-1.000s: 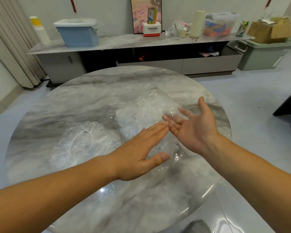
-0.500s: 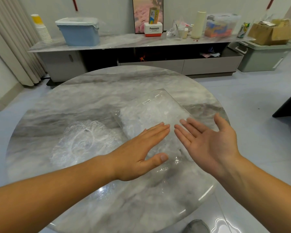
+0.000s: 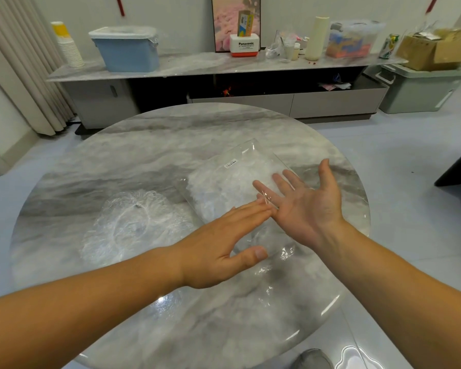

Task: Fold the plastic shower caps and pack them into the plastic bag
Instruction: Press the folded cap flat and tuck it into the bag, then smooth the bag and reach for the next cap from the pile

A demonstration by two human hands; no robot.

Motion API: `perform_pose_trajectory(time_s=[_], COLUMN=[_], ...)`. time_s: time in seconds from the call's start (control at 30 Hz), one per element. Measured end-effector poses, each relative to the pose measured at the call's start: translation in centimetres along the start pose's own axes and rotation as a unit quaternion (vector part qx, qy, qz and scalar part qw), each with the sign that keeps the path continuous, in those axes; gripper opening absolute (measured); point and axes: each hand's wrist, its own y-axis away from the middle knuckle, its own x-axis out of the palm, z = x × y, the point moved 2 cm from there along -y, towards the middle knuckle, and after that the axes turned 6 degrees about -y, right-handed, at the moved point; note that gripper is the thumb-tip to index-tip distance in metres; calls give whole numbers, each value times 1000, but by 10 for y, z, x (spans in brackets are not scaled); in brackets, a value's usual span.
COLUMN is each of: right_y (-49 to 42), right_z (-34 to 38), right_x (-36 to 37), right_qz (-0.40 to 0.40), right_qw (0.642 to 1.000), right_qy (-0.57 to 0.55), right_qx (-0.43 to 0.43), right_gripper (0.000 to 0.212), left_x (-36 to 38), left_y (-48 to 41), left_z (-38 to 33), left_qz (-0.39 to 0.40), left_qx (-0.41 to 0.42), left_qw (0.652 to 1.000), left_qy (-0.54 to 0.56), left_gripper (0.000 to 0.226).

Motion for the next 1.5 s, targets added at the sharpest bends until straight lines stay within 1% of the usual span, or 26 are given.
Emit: perform_pose_trajectory(time_s=[0.07, 0.2, 0.33, 0.53, 0.63, 0.7, 0.77, 0.83, 0.87, 0.9, 0.93, 1.0, 1.07, 1.1, 1.17, 1.23, 1.3, 1.37, 1.43, 1.5], right_y=[2, 17, 33, 55, 66, 72, 76, 77, 77, 77, 76, 75, 73, 71, 69, 68, 67, 64, 59, 53], right_z=[2, 6, 10, 14, 15, 14, 11, 6, 1, -5, -13, -31, -54, -66, -89, -108, -123, -129, -130, -128], right_x=[-5, -16, -25, -30, -34, -37, -38, -32, -27, -21, -14, -2, 10, 13, 18, 19, 21, 18, 13, 8], right_qz=[9, 9, -1, -25, -73, -118, -142, -116, -88, -55, -21, 43, 87, 100, 113, 126, 136, 119, 91, 74], right_qw=[1000, 999, 999, 999, 991, 977, 963, 963, 965, 966, 966, 957, 935, 919, 879, 837, 791, 754, 730, 716], right_qy=[-18, -34, -22, 15, 84, 152, 209, 232, 240, 248, 257, 287, 341, 379, 458, 525, 591, 642, 677, 695], right_qx=[2, -10, -24, -45, -73, -89, -93, -77, -61, -41, -21, 11, 38, 50, 74, 87, 81, 63, 36, 0], right_gripper=[87, 76, 67, 59, 52, 44, 41, 44, 45, 47, 48, 53, 57, 57, 52, 45, 37, 42, 49, 46], left_x=[0, 1, 2, 6, 8, 9, 7, 3, 0, -4, -9, -19, -26, -27, -25, -21, -17, -12, -10, -11], left_y=[1, 1, 1, 2, 2, 2, 5, 10, 14, 19, 26, 44, 71, 85, 115, 139, 158, 165, 165, 160], left_z=[2, 6, 4, 2, 1, 1, 0, -2, -2, 0, 4, 17, 35, 43, 56, 66, 78, 87, 92, 96], left_qz=[5, 3, 4, 14, 17, 21, 10, -37, -68, -97, -121, -153, -164, -154, -106, -61, -27, -2, 13, 18], left_qx=[-2, -1, -2, -6, 8, 15, 30, 50, 50, 31, -6, -110, -214, -260, -340, -393, -413, -401, -386, -376], left_qw=[1000, 999, 998, 997, 997, 996, 997, 997, 996, 995, 992, 981, 960, 949, 926, 908, 902, 908, 914, 916], left_qy=[-13, -49, -62, -77, -79, -81, -69, -42, -30, -23, -22, -40, -71, -88, -123, -131, -124, -119, -127, -135], left_gripper=[81, 77, 79, 79, 75, 73, 70, 64, 61, 60, 60, 58, 48, 45, 48, 53, 56, 58, 60, 61])
